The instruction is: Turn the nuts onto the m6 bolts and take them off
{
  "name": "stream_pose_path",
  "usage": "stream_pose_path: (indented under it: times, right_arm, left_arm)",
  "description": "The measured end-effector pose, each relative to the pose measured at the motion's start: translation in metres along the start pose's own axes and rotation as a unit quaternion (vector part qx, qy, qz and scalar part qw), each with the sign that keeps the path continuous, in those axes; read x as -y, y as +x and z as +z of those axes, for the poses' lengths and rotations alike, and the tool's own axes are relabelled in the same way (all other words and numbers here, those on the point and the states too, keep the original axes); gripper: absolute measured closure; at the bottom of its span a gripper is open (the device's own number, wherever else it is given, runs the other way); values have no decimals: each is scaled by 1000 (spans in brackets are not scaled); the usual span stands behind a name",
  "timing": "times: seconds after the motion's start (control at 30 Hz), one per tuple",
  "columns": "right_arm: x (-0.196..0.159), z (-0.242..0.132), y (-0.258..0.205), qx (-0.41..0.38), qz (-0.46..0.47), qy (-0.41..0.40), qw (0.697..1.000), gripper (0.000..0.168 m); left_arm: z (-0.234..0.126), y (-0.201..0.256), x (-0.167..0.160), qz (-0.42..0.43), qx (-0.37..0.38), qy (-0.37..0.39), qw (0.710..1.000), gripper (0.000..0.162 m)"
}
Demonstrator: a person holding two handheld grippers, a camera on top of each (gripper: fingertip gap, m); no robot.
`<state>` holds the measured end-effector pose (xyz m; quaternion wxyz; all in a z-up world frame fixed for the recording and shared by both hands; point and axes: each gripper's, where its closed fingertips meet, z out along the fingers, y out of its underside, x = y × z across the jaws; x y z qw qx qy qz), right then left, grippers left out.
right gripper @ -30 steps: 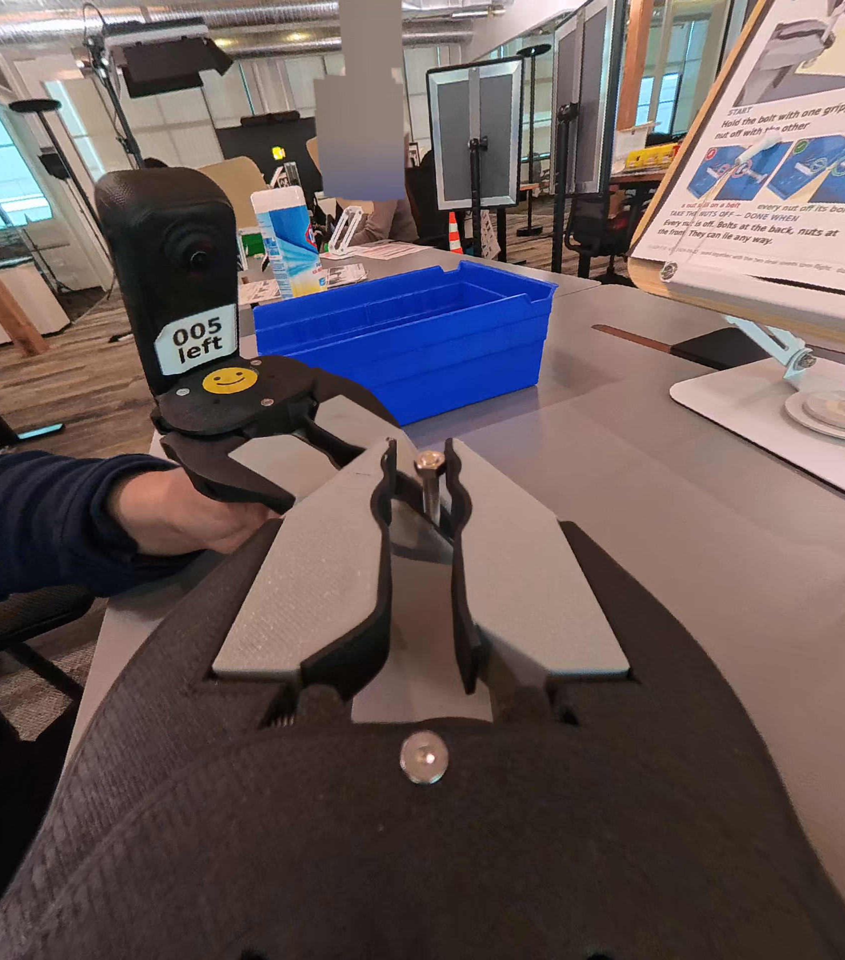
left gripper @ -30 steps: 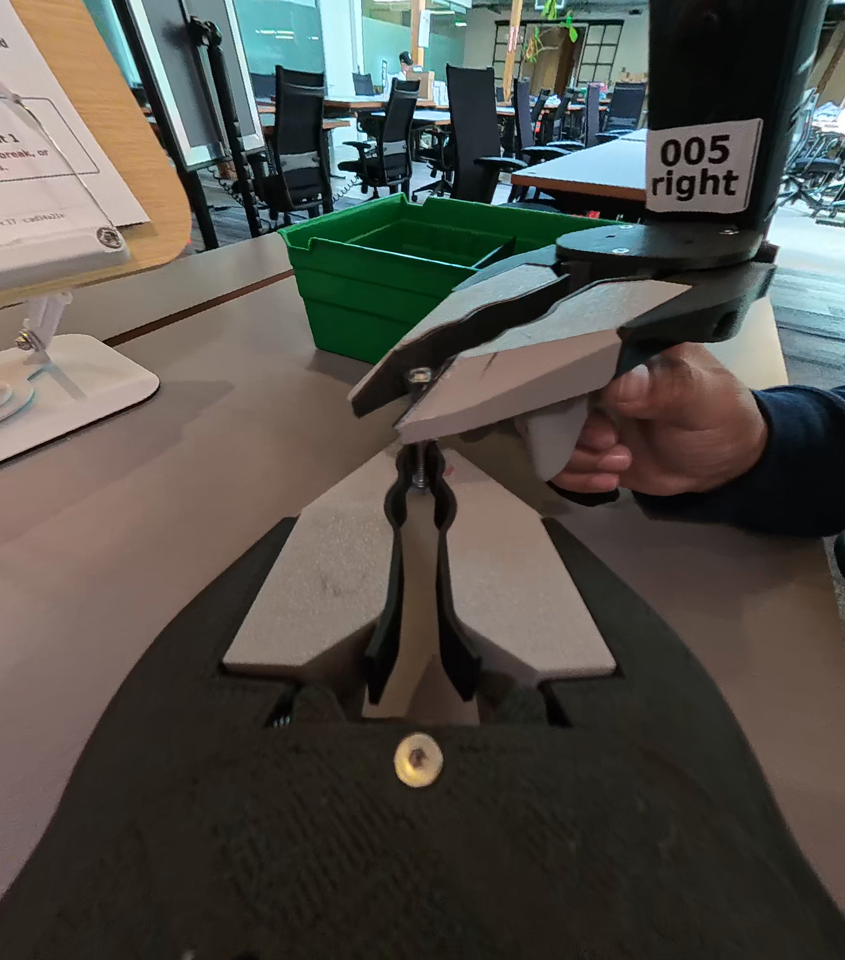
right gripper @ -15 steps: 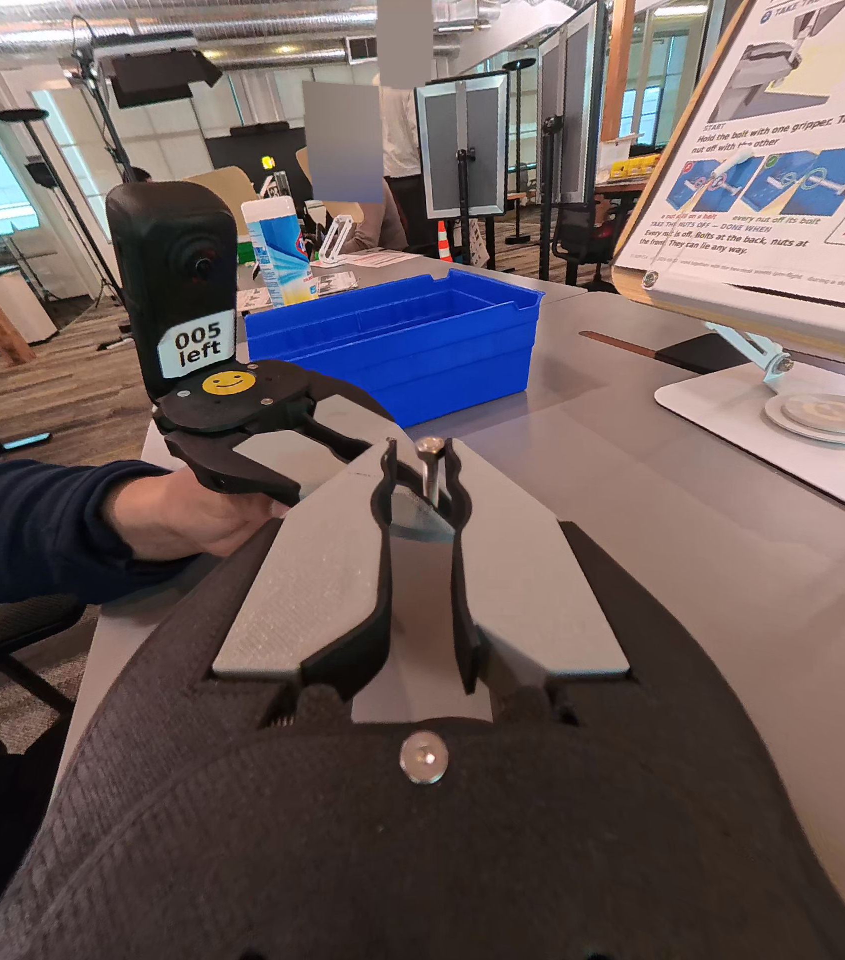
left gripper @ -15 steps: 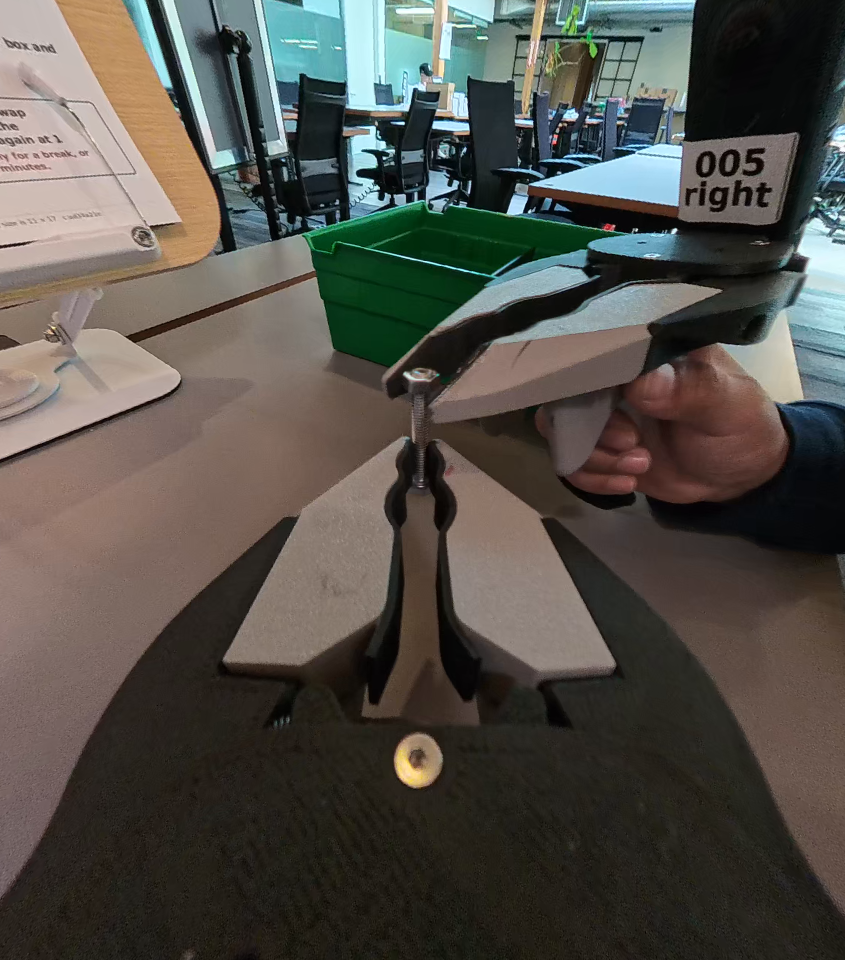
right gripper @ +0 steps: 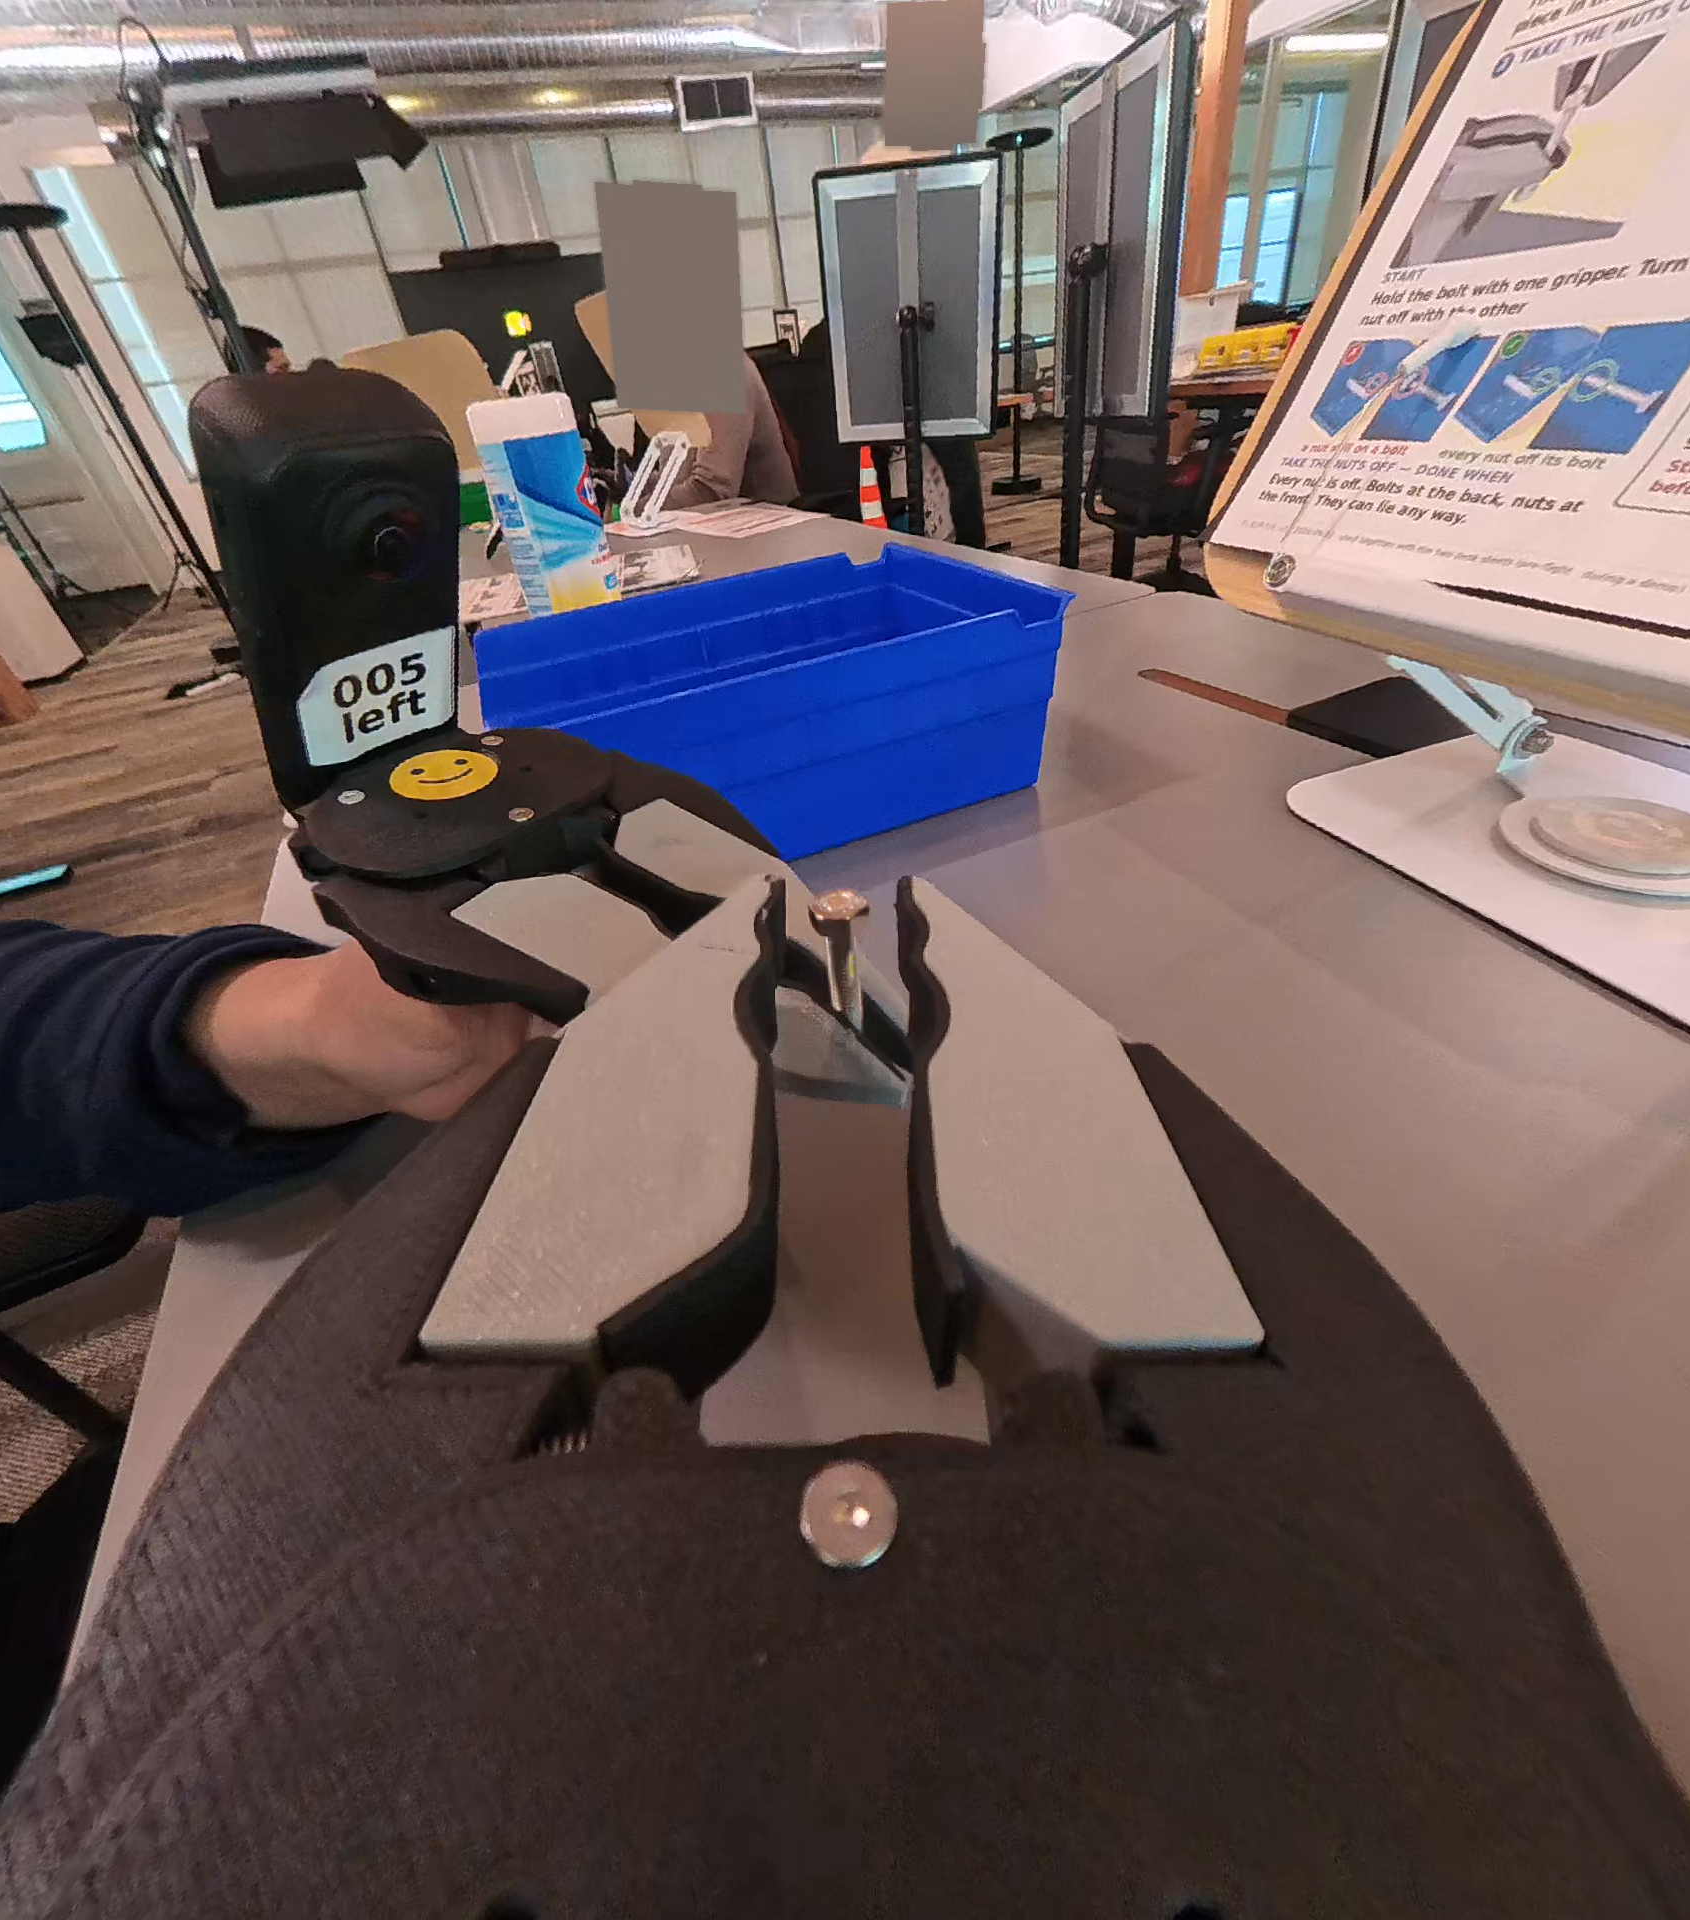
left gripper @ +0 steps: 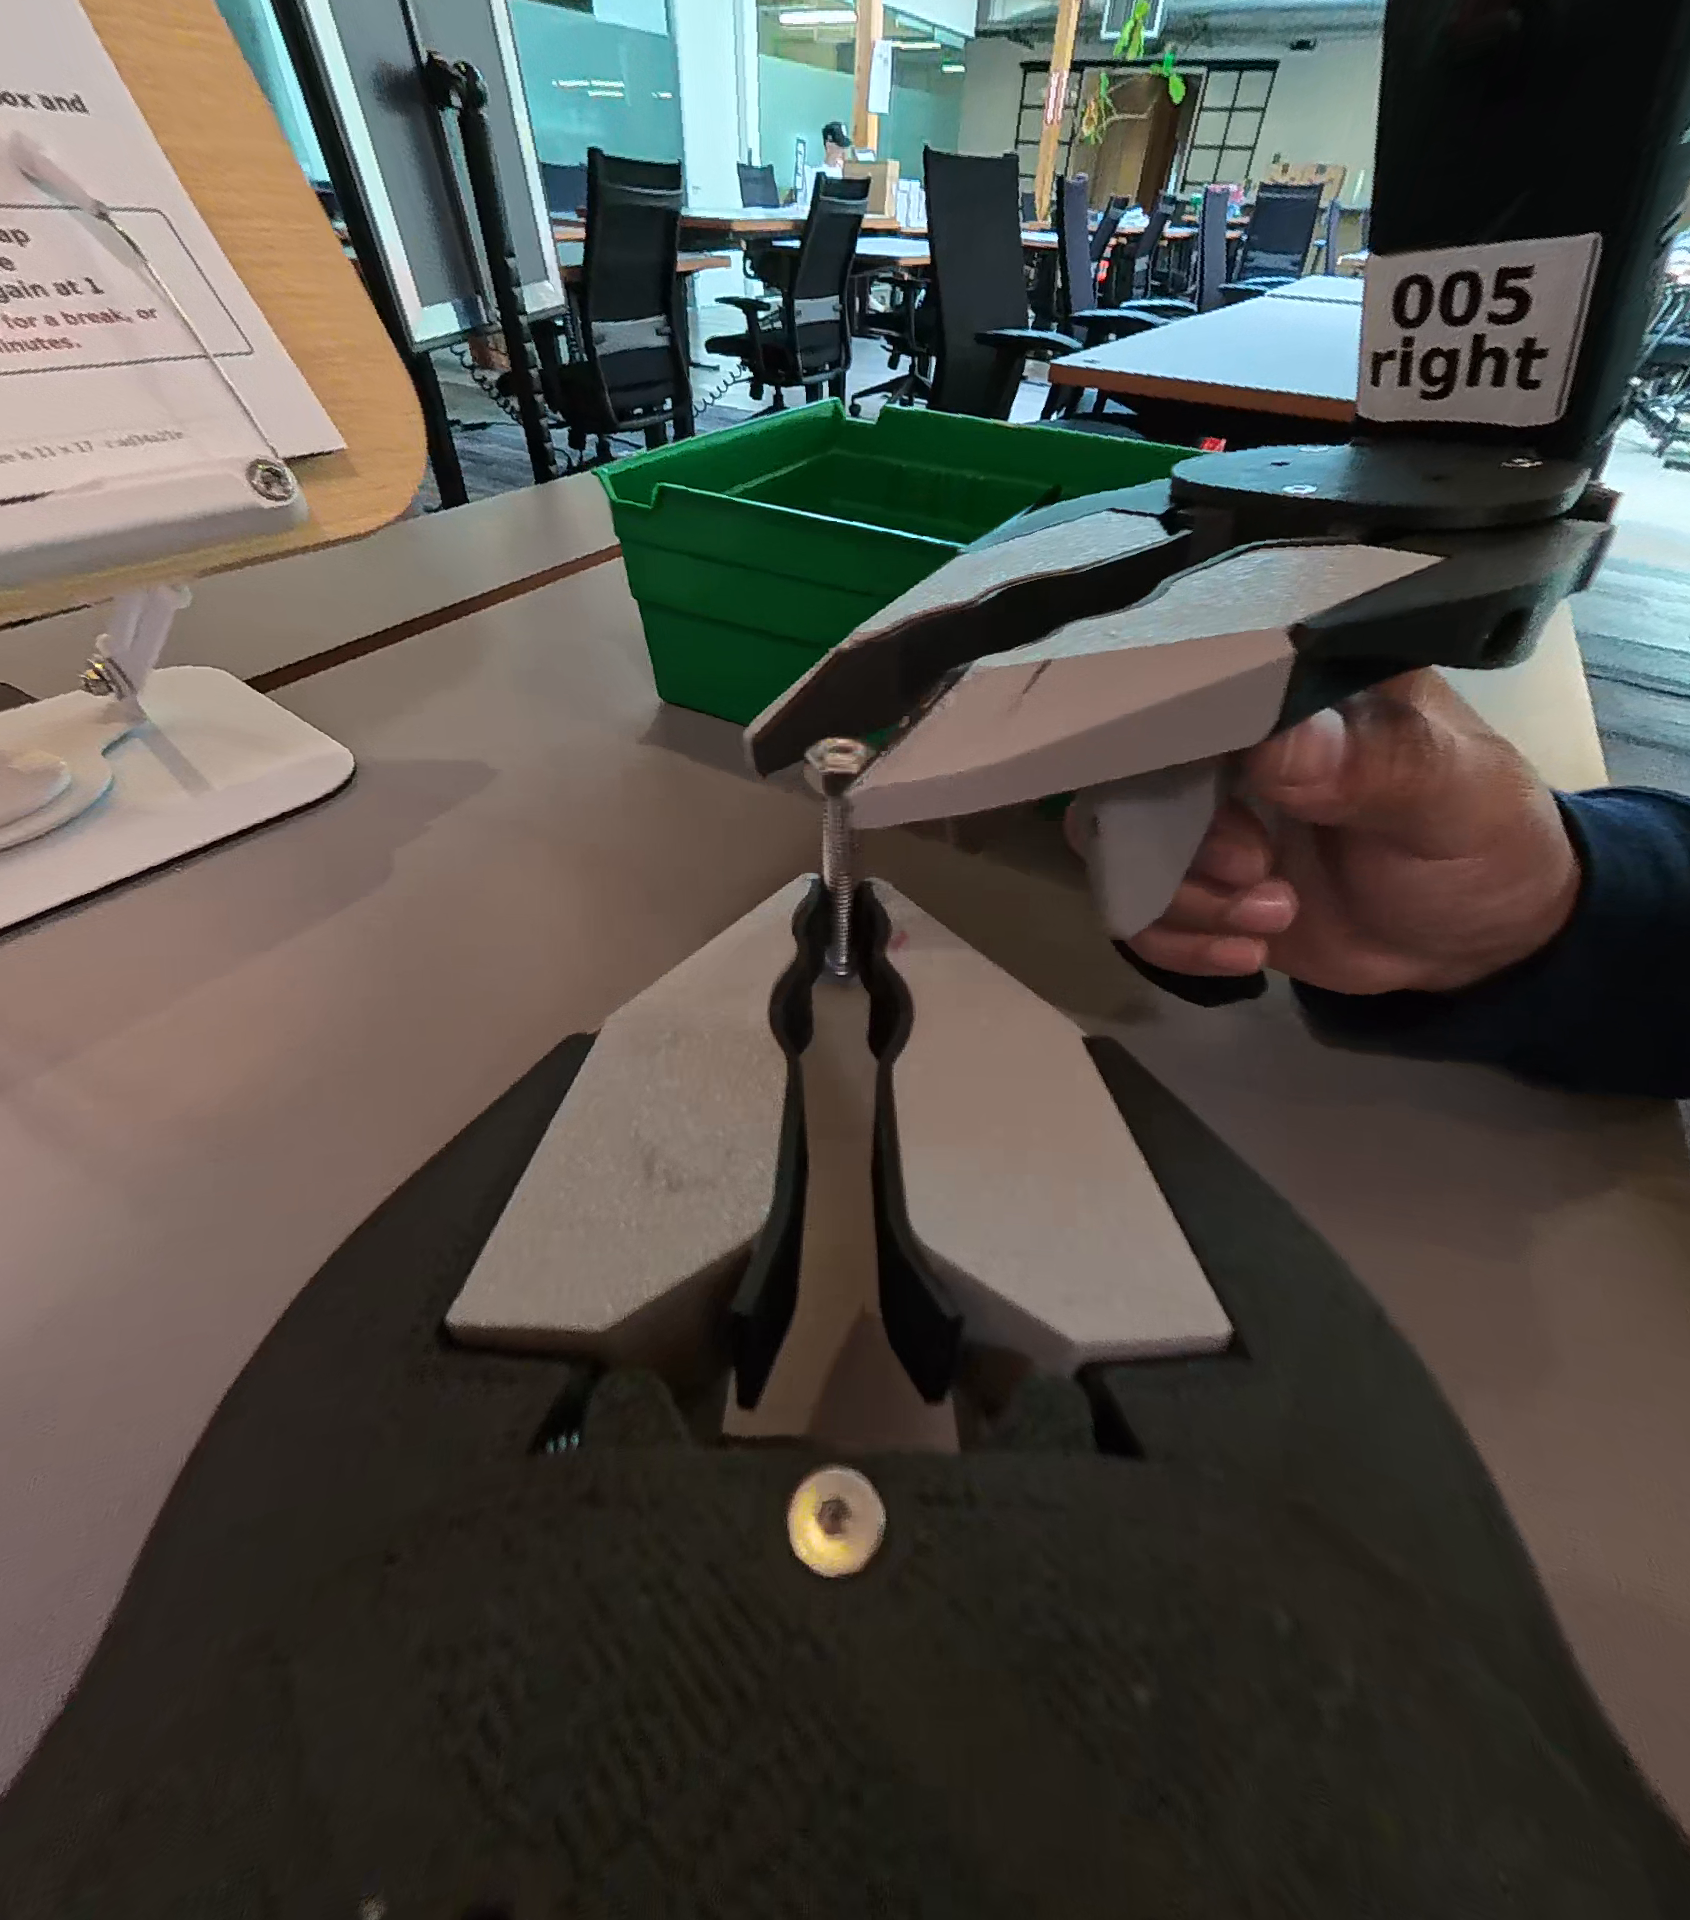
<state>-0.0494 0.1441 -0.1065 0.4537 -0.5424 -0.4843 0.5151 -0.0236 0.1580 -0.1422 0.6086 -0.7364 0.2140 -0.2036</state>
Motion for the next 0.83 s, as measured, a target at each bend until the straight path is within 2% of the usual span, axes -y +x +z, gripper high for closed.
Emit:
stream_pose_path:
  times: [0.5,0.83]
  right_arm:
    - [-7,4,-6,12,-5,-14,1000,160]
    - [-6,4,-5,8,-7,-11,1000,156]
  left_arm:
    - [3,7,-4,8,-13,-9,1000,158]
    - [3,6,-4,9,-10,-9,1000,158]
